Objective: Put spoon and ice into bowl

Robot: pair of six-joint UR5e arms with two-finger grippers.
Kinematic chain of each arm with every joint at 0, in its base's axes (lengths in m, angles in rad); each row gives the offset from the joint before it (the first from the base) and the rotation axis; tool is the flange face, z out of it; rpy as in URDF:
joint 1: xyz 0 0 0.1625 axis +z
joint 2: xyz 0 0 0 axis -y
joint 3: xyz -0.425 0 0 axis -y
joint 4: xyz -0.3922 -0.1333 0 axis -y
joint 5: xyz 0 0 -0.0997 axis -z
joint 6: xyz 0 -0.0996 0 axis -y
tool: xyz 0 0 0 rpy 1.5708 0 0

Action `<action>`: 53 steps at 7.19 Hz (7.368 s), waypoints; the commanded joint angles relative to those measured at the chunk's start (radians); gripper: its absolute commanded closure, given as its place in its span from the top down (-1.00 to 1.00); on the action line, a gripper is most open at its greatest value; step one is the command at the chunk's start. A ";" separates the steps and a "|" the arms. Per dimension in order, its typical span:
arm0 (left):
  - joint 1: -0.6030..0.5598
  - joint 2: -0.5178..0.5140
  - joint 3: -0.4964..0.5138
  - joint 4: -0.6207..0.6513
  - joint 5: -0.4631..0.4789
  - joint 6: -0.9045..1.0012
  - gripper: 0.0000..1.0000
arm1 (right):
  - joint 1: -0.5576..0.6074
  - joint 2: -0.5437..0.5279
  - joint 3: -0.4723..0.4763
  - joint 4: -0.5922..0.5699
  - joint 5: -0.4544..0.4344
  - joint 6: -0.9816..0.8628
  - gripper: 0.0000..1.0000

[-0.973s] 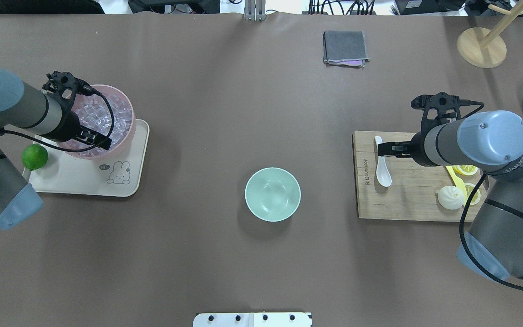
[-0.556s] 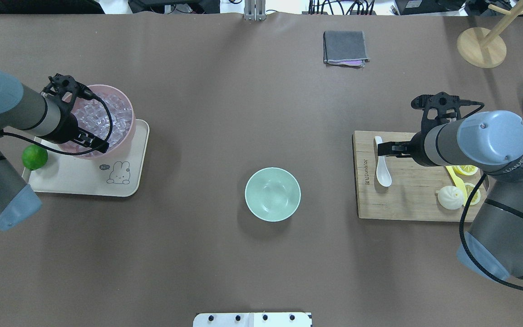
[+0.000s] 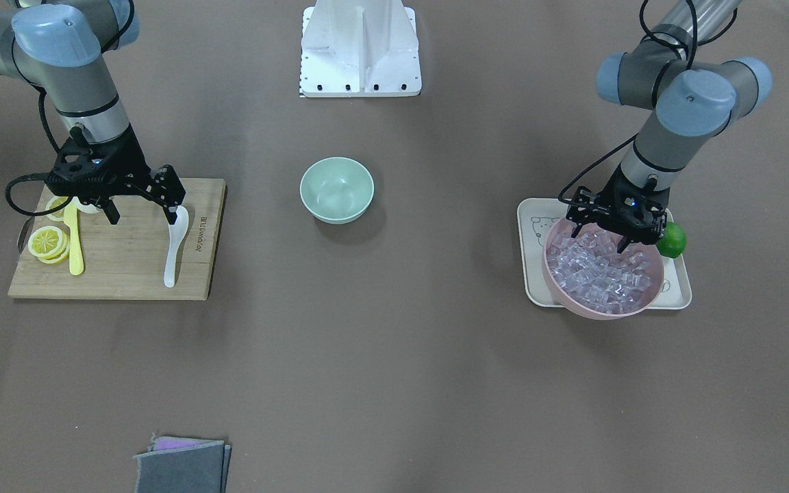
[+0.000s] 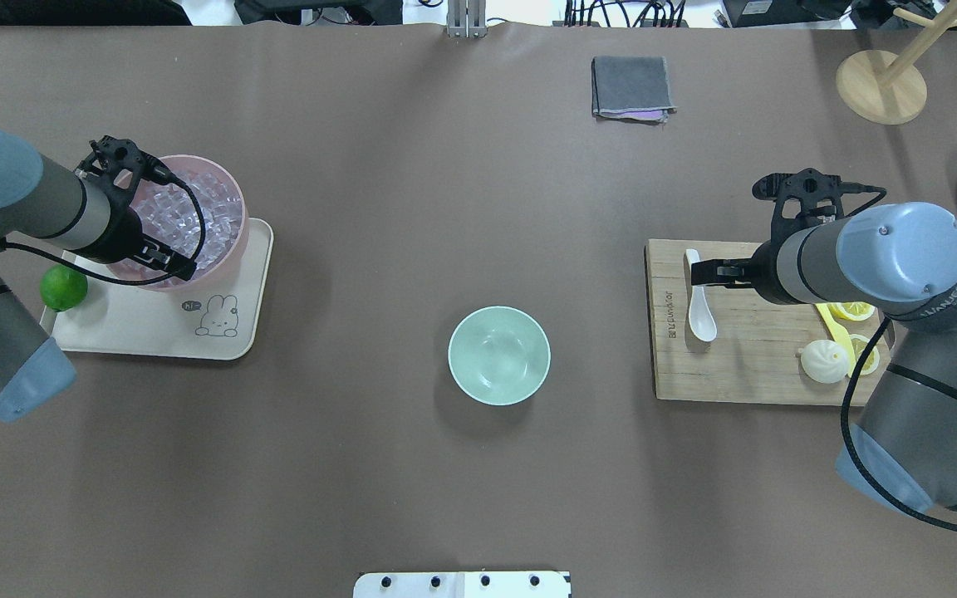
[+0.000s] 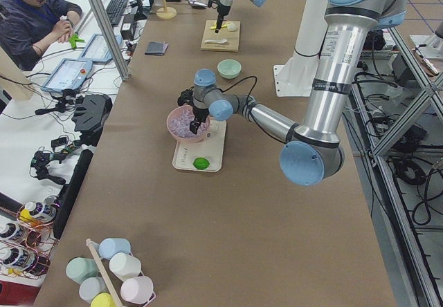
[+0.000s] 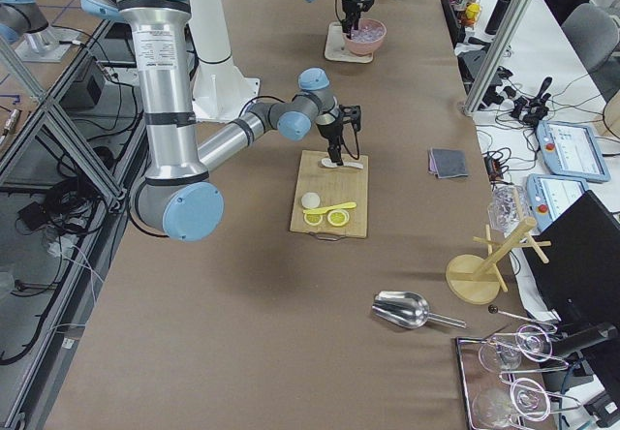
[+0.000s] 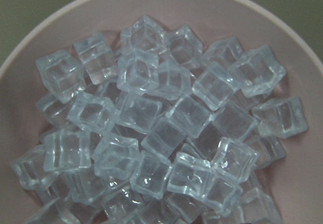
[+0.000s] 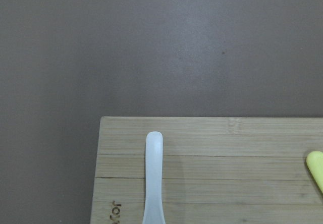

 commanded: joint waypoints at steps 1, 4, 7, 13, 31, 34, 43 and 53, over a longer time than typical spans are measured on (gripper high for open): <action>0.000 0.001 0.000 0.007 0.000 0.018 0.64 | 0.000 0.001 0.000 -0.001 0.000 0.000 1.00; -0.001 -0.002 -0.012 0.011 -0.002 0.018 0.65 | 0.000 0.001 0.000 0.001 0.000 0.000 1.00; -0.003 -0.002 -0.009 0.013 -0.002 0.018 0.64 | 0.000 0.001 0.000 0.001 0.000 0.000 1.00; -0.014 -0.003 0.006 0.013 0.006 0.037 0.49 | 0.000 0.003 0.000 0.001 0.000 0.002 1.00; 0.045 -0.261 -0.141 0.060 -0.054 -0.524 -1.00 | 0.002 -0.006 -0.017 0.071 0.006 -0.015 1.00; 0.292 -0.332 -0.117 0.060 0.237 -0.675 -1.00 | 0.000 -0.006 -0.017 0.073 0.002 -0.005 1.00; 0.505 -0.467 0.063 -0.041 0.512 -0.799 -0.64 | -0.005 0.012 -0.051 0.073 -0.002 -0.005 1.00; -0.150 -0.182 -0.244 0.243 -0.137 -0.188 0.97 | -0.009 0.077 -0.161 0.074 -0.015 -0.002 0.86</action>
